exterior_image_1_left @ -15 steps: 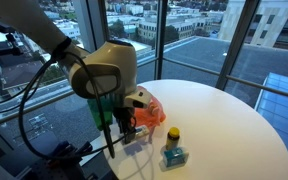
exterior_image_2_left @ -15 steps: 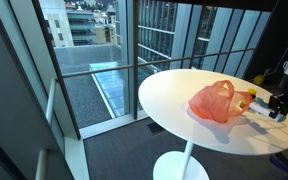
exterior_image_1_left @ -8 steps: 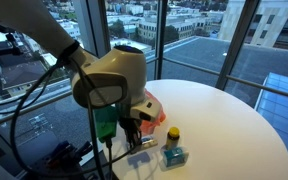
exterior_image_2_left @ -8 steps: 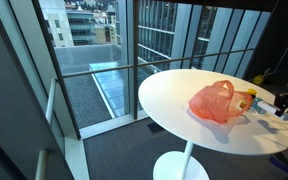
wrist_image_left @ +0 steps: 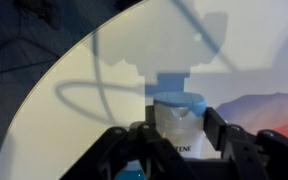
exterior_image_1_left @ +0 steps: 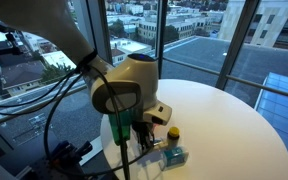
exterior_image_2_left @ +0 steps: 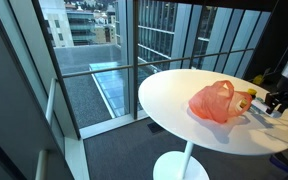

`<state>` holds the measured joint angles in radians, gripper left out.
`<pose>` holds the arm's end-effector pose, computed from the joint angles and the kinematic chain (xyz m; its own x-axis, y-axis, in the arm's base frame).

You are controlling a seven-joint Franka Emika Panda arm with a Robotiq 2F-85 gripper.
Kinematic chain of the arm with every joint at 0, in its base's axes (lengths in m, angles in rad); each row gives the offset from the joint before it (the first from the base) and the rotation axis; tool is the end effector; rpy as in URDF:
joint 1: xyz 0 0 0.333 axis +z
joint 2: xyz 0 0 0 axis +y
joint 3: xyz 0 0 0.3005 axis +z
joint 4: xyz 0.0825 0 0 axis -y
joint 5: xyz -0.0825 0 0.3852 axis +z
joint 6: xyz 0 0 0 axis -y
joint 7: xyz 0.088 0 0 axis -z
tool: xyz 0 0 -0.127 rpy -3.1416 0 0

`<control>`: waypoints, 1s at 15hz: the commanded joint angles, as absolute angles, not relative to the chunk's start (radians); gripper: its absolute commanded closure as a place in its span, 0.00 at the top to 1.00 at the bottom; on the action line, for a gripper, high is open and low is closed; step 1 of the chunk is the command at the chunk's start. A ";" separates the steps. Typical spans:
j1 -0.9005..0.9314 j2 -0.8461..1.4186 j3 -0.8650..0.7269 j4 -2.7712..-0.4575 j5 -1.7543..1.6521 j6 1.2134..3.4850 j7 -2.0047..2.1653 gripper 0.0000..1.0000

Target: Remove the roll on stick from the plastic bag and put it on the table

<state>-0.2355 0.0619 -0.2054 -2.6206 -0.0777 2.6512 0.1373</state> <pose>0.3885 -0.1836 0.1899 0.8727 -0.4876 -0.0253 -0.4860 -0.8725 0.0510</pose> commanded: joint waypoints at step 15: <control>-0.220 0.218 -0.208 -2.492 -0.027 2.651 0.096 0.26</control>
<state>-0.2212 0.1973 -0.2043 -2.5267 -0.0607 2.6513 0.1295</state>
